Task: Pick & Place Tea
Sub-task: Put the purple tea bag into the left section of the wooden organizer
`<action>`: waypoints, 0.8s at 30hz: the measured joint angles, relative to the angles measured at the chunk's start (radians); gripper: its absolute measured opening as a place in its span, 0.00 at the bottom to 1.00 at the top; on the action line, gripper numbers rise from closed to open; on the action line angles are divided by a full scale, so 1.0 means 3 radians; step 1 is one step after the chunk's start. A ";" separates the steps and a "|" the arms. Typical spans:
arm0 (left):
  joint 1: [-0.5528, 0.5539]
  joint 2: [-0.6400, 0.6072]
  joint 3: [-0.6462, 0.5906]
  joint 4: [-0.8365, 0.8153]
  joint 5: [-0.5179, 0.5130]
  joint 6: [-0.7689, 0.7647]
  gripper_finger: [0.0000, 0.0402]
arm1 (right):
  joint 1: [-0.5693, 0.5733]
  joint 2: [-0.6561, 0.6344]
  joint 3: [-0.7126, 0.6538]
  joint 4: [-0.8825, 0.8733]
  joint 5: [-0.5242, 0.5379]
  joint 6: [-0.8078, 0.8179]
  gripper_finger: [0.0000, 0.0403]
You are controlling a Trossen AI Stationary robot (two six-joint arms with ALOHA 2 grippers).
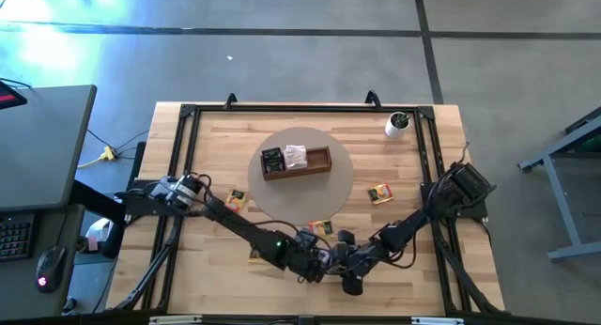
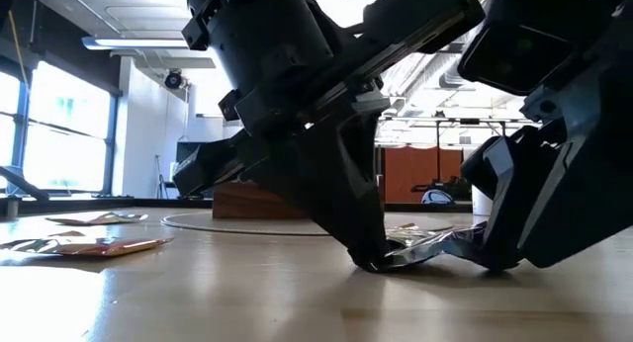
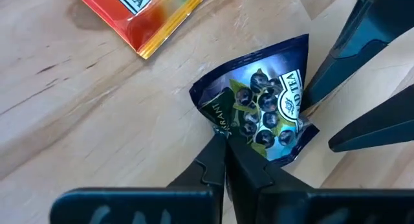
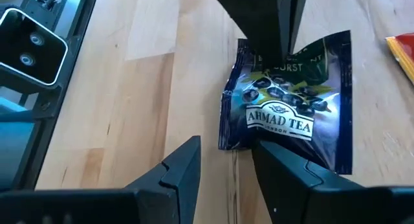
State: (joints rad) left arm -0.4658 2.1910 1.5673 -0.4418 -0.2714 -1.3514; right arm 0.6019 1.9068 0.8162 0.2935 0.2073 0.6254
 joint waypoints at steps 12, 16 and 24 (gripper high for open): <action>0.0119 -0.0389 0.0306 -0.1451 -0.0259 0.0851 0.00 | 0.0161 -0.0367 -0.0014 -0.0368 0.0009 -0.0132 0.35; 0.0173 -0.0445 0.0759 -0.2369 -0.0805 0.1623 0.00 | 0.0125 -0.0489 -0.0016 -0.0646 0.0318 -0.0262 0.35; 0.0627 -0.0444 0.1194 -0.3759 -0.1565 0.2396 0.00 | 0.0044 -0.0596 -0.0011 -0.0864 0.0589 -0.0328 0.35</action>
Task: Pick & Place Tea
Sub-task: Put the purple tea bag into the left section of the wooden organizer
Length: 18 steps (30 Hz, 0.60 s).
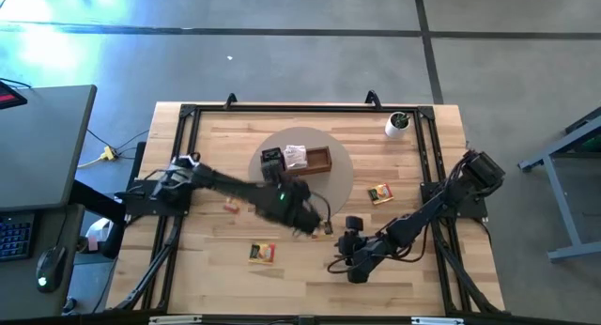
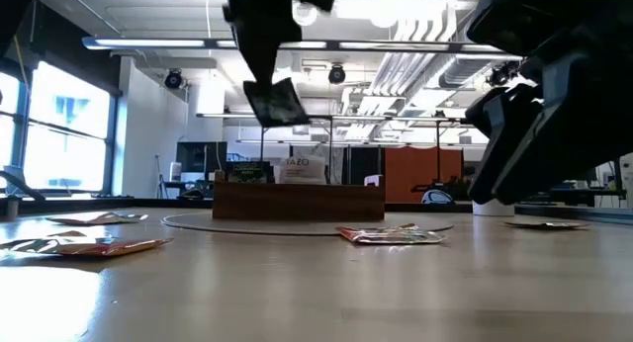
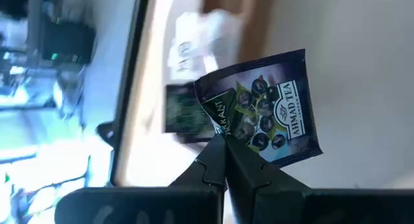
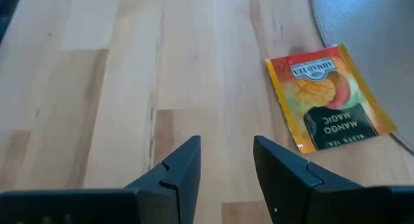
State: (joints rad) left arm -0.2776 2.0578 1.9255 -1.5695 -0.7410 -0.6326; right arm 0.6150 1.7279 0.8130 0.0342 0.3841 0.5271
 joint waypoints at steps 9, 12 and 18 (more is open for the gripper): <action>0.0684 -0.0001 -0.0436 0.0020 -0.0068 0.0355 0.00 | 0.0002 0.0000 0.0002 -0.0073 -0.0040 -0.0022 0.35; 0.0790 -0.0001 -0.0668 0.0031 -0.0047 0.0209 0.00 | 0.0002 0.0000 0.0002 -0.0118 -0.0040 -0.0030 0.35; 0.0794 0.0000 -0.0972 0.0175 -0.0081 0.0230 0.00 | 0.0002 -0.0001 0.0003 -0.0223 -0.0009 -0.0038 0.35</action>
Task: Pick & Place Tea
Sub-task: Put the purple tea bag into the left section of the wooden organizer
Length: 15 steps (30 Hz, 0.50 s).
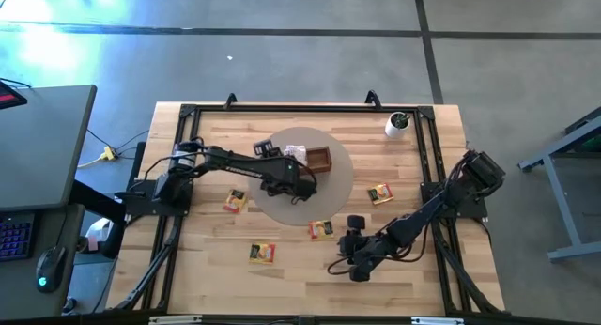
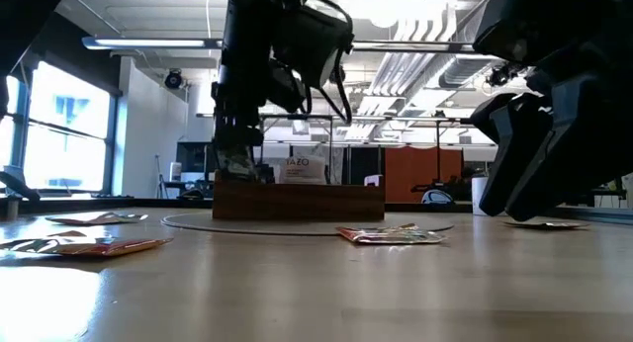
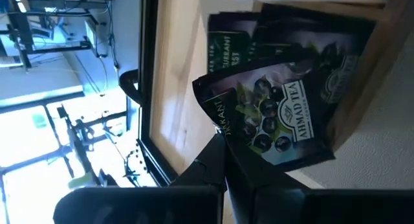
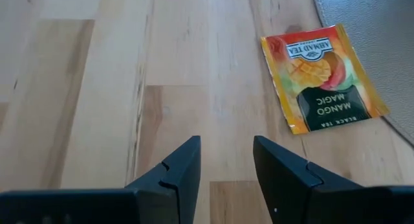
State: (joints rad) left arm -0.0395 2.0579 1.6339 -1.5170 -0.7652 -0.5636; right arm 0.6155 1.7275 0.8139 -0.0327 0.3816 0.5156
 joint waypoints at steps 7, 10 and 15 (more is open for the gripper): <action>0.0005 -0.0001 -0.0094 0.0365 -0.0100 0.0113 0.00 | -0.0001 0.0000 0.0000 -0.0003 0.0039 0.0000 0.35; 0.0005 -0.0001 -0.0094 0.0409 -0.0170 0.0213 0.00 | -0.0001 -0.0001 0.0000 -0.0002 0.0042 0.0000 0.35; 0.0044 -0.0001 -0.0094 0.0439 -0.0276 0.0401 0.00 | -0.0001 -0.0003 0.0000 -0.0002 0.0042 0.0000 0.35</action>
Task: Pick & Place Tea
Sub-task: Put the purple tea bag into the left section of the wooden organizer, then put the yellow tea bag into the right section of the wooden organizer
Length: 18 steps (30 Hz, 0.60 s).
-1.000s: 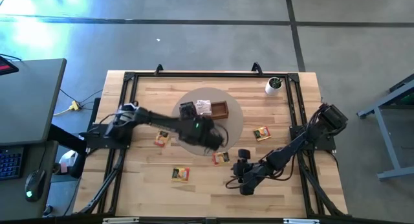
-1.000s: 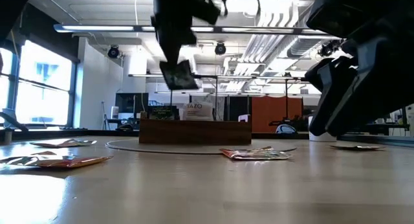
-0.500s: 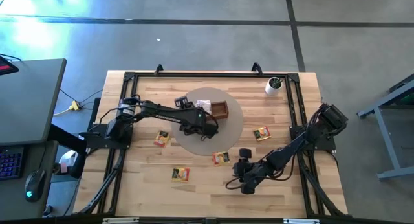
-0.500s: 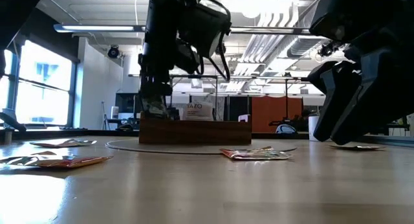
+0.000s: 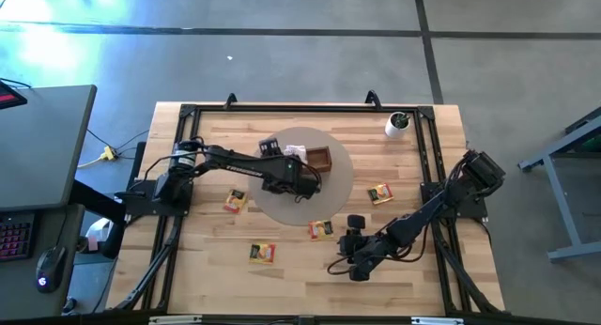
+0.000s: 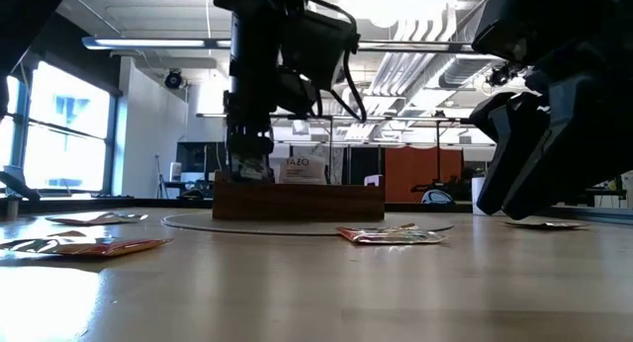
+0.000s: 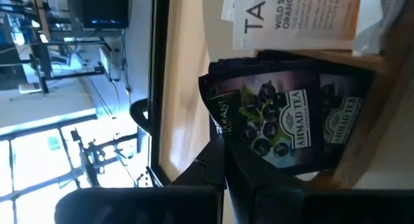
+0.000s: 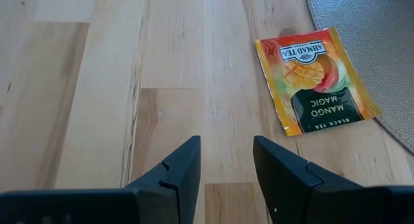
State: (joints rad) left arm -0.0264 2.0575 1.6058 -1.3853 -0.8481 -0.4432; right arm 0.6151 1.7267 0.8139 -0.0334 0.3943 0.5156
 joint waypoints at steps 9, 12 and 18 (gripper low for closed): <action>0.0112 0.0000 0.0001 0.0085 0.0138 0.0192 0.10 | 0.0000 -0.0001 0.0001 0.0000 -0.0011 0.0000 0.35; 0.0115 0.0000 0.0001 0.0088 0.0188 0.0254 0.17 | 0.0000 -0.0001 0.0001 0.0000 -0.0011 0.0000 0.35; 0.0109 0.0000 0.0001 0.0100 0.0183 0.0162 0.31 | 0.0000 -0.0001 0.0001 0.0000 -0.0014 0.0001 0.35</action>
State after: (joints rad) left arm 0.0063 2.0575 1.6062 -1.3554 -0.7932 -0.3948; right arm 0.6151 1.7264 0.8143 -0.0334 0.3901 0.5159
